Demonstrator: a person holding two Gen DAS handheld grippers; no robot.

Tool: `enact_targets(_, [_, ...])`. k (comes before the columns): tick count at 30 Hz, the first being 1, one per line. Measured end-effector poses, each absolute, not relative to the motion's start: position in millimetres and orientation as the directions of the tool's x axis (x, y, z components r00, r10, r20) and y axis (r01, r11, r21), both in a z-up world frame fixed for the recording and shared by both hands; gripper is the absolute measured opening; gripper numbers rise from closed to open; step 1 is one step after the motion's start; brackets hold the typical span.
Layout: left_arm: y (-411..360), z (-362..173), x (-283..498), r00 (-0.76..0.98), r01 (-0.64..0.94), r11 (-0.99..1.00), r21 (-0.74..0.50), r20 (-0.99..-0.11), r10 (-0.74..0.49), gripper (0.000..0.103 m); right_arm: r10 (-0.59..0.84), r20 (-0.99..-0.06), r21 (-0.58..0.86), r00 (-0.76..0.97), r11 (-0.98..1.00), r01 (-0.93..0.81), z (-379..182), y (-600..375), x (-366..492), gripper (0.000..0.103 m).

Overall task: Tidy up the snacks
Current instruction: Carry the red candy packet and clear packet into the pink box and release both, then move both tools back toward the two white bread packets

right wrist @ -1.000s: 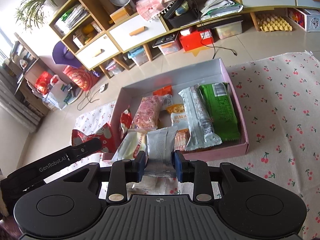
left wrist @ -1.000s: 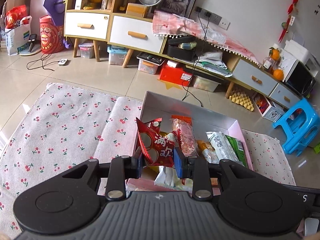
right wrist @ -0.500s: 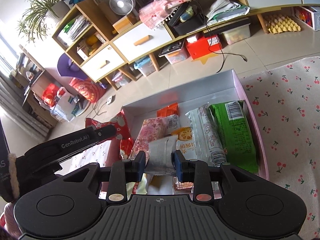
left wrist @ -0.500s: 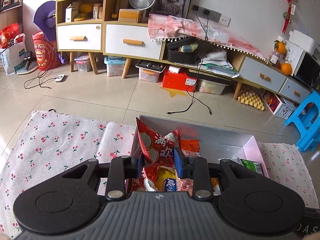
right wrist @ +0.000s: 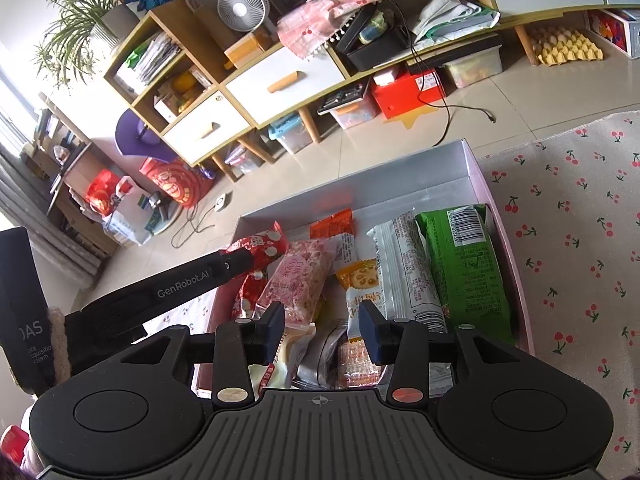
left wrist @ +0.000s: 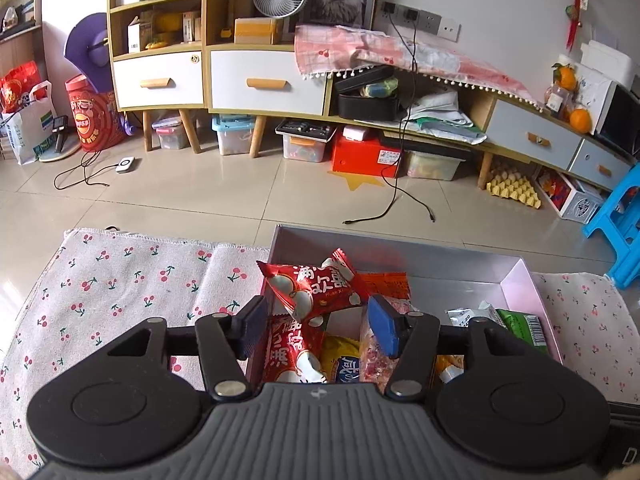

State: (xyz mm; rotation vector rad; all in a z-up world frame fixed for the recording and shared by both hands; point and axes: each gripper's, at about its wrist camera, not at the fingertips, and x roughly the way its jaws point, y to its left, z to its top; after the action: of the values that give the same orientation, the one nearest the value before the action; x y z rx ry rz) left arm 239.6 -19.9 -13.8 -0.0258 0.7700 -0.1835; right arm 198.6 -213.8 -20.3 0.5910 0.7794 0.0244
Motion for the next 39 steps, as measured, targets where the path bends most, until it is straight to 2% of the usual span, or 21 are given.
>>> enact_targets(6, [-22.3,-5.4,229.7,0.708,0.168,0.982,-0.084,-0.683,-0.18,0.066,0.219,-0.662,0.501,0.716,0.841,0.206,-13.7,-214.4,187.6,0.049])
enact_targets(8, [-22.3,-3.1,224.6,0.709,0.174,0.982,-0.074,-0.683,-0.177,0.066,0.212,-0.664,0.5,0.717,0.839,0.215,-10.2,-215.0,182.7,0.059])
enact_targets(13, [-20.2,2.5,207.7,0.711,0.179,0.982,-0.069,-0.681,-0.177,0.076,0.197,-0.67,0.483,0.715,0.848,0.219,-0.2,-213.7,168.7,0.068])
enact_targets(16, [-20.4,4.5,198.4,0.706,0.187,0.98,-0.063,-0.686,-0.179,0.078,0.18,-0.68,0.454,0.711,0.865,0.215,5.1,-210.3,157.4,0.069])
enact_targets(19, [-20.4,5.1,187.7,0.701,0.194,0.979,-0.055,-0.691,-0.178,0.086,0.167,-0.689,0.432,0.705,0.876,0.215,7.9,-207.0,146.1,0.072])
enact_targets(22, [-19.3,3.7,175.1,0.7,0.204,0.978,-0.035,-0.693,-0.171,0.091,0.155,-0.696,0.415,0.701,0.883,0.217,8.6,-203.4,134.9,0.083])
enact_targets(30, [-6.7,-4.6,152.0,0.678,0.178,0.983,-0.041,-0.719,-0.153,0.097,0.133,-0.714,0.374,0.687,0.902,0.214,6.0,-196.6,112.5,0.084])
enact_targets(39, [6.4,-21.4,126.9,0.662,0.098,0.994,-0.053,-0.742,-0.104,0.102,0.065,-0.759,0.28,0.648,0.931,0.235,-14.0,-187.4,98.2,0.093])
